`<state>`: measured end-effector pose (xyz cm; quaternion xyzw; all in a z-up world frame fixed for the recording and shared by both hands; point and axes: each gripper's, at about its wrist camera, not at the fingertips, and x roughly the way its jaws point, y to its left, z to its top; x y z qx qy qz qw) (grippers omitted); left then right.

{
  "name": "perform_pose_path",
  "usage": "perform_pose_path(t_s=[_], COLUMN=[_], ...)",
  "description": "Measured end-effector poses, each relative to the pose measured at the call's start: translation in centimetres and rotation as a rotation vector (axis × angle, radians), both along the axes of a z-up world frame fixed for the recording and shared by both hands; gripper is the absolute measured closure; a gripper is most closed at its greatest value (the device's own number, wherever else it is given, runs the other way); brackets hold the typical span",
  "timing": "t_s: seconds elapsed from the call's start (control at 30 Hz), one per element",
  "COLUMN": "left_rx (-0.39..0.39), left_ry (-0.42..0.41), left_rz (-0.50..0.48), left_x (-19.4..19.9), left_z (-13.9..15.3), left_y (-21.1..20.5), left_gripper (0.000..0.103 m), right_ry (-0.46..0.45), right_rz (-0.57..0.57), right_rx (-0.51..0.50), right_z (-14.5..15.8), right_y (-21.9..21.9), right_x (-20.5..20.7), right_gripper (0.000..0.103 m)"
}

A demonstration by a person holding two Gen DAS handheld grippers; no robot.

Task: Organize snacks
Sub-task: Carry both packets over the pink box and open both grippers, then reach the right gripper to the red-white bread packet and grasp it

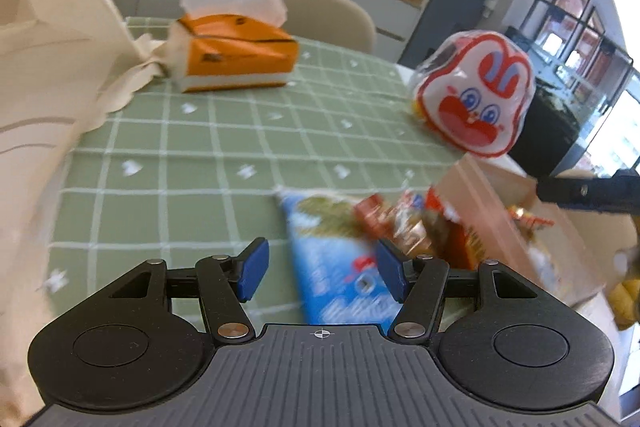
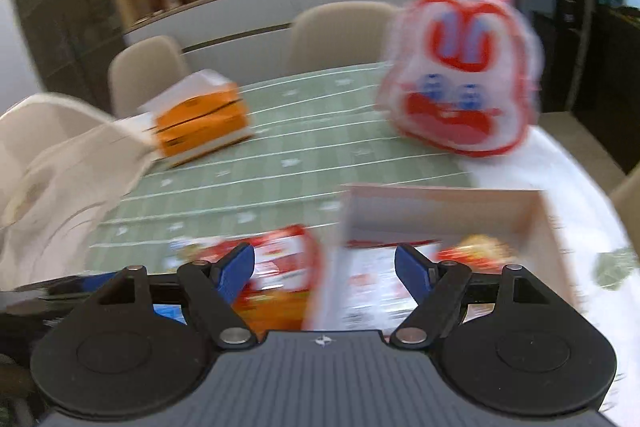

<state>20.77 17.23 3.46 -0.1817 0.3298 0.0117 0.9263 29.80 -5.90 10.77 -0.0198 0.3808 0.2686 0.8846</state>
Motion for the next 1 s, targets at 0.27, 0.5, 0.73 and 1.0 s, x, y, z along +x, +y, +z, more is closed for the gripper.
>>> perform_pose_path(t_s=[0.27, 0.5, 0.73, 1.0], left_rx=[-0.012, -0.039, -0.103, -0.123], left_ry=[0.012, 0.011, 0.061, 0.035], left_rz=[0.0, -0.012, -0.001, 0.024], left_x=[-4.4, -5.5, -4.9, -5.2], left_z=[-1.0, -1.1, -1.9, -1.1], left_y=[2.3, 3.2, 5.2, 6.3], left_gripper=[0.038, 0.038, 0.038, 0.038], right_ry=[-0.053, -0.083, -0.007, 0.069], right_rz=[0.05, -0.09, -0.15, -0.047], right_rx=[-0.124, -0.31, -0.247, -0.163], right_z=[-2.0, -6.7, -7.1, -7.0], right_y=[10.0, 13.4, 11.5, 10.4], right_x=[-1.4, 1.8, 2.2, -3.5], right_gripper=[0.025, 0.026, 0.026, 0.027])
